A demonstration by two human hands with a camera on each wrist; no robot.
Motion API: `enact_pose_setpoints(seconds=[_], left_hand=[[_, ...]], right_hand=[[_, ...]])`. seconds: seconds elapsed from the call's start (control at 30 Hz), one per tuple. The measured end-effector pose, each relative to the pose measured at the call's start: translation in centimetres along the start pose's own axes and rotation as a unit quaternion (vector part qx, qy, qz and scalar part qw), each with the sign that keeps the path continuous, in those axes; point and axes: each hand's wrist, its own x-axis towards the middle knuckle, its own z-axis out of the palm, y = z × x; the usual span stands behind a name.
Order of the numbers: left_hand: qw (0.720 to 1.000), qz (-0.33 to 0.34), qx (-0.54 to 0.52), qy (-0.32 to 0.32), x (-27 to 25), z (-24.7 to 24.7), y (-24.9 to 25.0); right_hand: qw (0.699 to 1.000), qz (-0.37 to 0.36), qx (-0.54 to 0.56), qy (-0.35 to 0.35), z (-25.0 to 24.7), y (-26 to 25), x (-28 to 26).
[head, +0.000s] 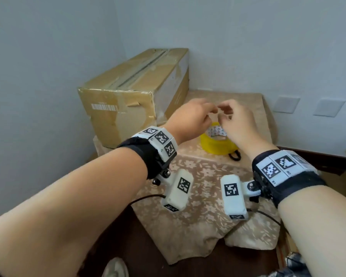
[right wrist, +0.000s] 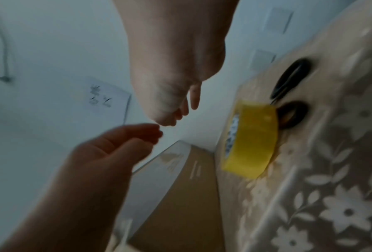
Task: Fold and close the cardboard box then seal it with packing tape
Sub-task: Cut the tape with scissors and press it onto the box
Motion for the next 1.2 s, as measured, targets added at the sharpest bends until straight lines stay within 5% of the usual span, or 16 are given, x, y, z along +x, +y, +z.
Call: enact_pose_setpoints(seconds=[0.1,0.2,0.4,0.67,1.03,1.2], left_hand=[[0.993,0.065,0.051,0.085,-2.0,-4.1,-1.3],[0.985,0.036,0.095,0.140,-4.4,-7.2,-4.1],[0.994,-0.075,0.059,0.054,-6.7,-8.9,-8.8],[0.996,-0.039,0.058,0.055,-5.8,-8.3,-9.9],[0.994,-0.049,0.057,0.084,-6.0,-7.9,-10.4],[0.993,-0.059,0.064,0.078,-5.9,-7.7,-9.9]], right_hand=[[0.986,0.017,0.156,-0.060,2.4,-4.1,0.1],[0.950,0.108,0.262,-0.128,4.9,-7.1,0.1],[0.893,0.249,0.334,-0.171,7.9,-8.9,-0.3],[0.890,0.248,0.360,-0.133,7.2,-8.1,0.5],[0.834,0.268,0.458,-0.150,5.7,-6.7,0.9],[0.883,0.224,0.379,-0.163,5.9,-6.5,0.1]])
